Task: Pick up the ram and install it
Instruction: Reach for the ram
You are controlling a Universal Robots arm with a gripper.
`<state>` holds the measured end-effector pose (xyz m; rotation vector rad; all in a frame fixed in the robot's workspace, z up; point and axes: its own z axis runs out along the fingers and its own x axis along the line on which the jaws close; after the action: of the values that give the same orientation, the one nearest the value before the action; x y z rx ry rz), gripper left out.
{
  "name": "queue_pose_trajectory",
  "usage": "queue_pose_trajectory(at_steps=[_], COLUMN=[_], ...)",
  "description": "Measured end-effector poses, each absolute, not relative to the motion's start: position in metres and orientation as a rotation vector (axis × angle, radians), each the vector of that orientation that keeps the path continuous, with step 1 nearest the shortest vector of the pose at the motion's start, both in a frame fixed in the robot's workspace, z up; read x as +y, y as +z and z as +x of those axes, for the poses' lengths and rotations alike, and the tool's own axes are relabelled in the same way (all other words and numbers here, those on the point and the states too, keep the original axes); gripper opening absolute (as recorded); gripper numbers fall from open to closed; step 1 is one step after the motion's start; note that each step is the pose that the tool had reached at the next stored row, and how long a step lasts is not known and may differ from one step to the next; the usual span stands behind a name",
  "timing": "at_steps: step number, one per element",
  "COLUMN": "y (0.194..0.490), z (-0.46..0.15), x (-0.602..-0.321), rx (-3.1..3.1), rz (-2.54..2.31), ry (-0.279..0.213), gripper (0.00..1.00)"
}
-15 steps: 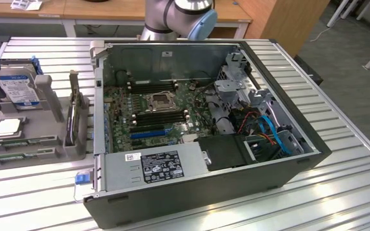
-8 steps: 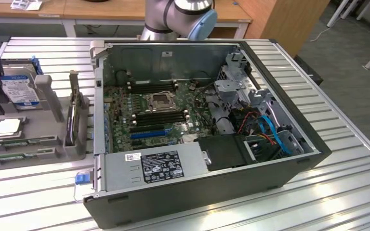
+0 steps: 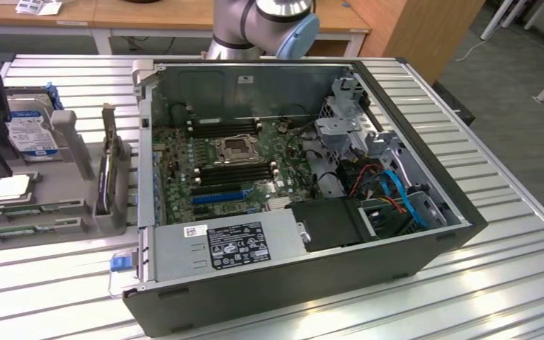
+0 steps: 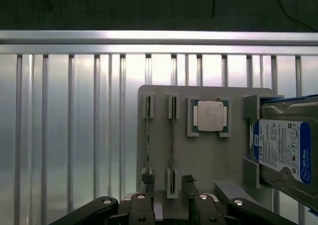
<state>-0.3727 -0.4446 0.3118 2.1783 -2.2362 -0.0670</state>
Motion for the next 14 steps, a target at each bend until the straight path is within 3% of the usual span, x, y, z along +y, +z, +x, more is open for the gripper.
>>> queue_pose_trajectory(at_steps=[14], y=[0.286], z=[-0.373], x=[-0.445], rx=[-2.236], rz=[2.178], ry=[-0.067], gripper=[0.35])
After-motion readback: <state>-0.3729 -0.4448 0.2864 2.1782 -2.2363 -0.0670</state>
